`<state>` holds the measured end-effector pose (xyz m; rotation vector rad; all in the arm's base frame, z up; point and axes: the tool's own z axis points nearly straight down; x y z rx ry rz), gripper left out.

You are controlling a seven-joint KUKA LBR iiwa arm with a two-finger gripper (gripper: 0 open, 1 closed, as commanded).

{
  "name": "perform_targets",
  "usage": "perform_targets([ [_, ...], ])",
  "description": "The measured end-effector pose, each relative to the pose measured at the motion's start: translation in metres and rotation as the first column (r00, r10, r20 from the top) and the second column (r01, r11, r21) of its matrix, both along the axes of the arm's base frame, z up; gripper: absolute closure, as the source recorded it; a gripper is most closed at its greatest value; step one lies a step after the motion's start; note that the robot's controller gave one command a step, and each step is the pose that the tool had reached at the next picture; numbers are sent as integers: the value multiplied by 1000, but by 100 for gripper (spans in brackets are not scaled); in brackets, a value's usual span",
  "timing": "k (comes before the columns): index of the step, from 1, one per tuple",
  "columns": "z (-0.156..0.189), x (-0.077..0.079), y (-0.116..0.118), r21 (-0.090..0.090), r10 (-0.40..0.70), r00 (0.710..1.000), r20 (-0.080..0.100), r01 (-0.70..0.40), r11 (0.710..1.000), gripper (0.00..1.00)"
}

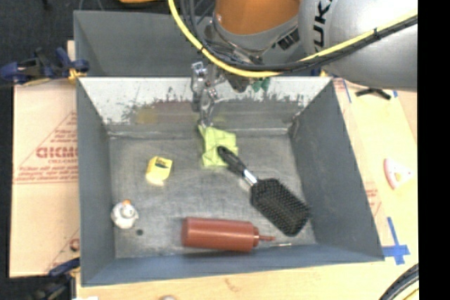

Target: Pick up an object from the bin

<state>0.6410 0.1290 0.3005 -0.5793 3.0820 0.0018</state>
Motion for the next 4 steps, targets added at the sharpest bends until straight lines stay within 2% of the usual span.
perform_targets([
  [1, 0, 0, 0, 0, -1, 1000, 0, 1, 1000, 100],
  [2, -32, 1, 1, -2, 82, 997, 6, -82, 997, 100],
  [3, -178, -13, 34, 0, 199, 980, -9, -199, 980, 0],
  [4, -173, -11, 34, 0, 196, 981, -1, -196, 981, 0],
])
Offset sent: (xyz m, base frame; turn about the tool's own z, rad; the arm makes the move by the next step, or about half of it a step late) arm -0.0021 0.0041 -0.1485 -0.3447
